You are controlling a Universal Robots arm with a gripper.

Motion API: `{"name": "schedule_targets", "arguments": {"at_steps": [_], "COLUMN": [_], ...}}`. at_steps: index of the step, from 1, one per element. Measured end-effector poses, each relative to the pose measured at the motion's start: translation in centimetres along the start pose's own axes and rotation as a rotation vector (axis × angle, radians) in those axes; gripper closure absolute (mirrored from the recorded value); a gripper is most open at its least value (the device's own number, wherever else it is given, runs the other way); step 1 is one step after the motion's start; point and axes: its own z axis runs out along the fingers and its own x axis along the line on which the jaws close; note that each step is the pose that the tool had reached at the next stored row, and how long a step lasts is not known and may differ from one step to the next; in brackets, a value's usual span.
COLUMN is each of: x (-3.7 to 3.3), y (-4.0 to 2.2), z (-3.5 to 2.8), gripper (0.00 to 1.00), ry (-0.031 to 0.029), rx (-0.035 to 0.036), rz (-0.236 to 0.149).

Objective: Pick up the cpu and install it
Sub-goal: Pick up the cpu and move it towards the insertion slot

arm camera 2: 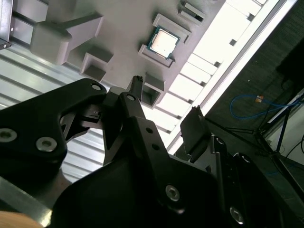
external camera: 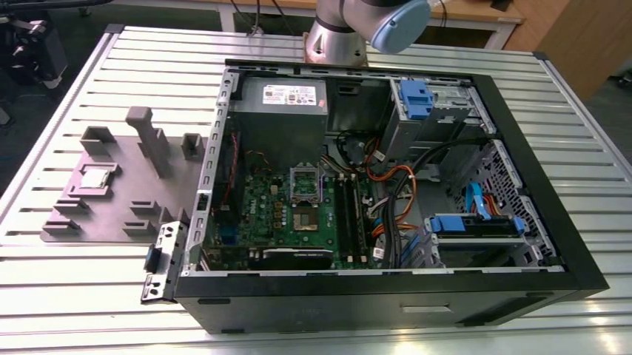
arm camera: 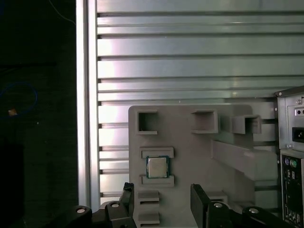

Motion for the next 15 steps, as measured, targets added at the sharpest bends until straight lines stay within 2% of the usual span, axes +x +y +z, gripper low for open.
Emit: {"name": "schedule_targets", "arguments": {"at_steps": [12,15], "x": [0.02,-0.07], "y": [-0.18,-0.19], "z": [1.08,1.44], "gripper": [0.41,0.41], "ry": [0.0,0.0013], "rx": [0.0,0.0026], "rz": [0.0,-0.004]}}
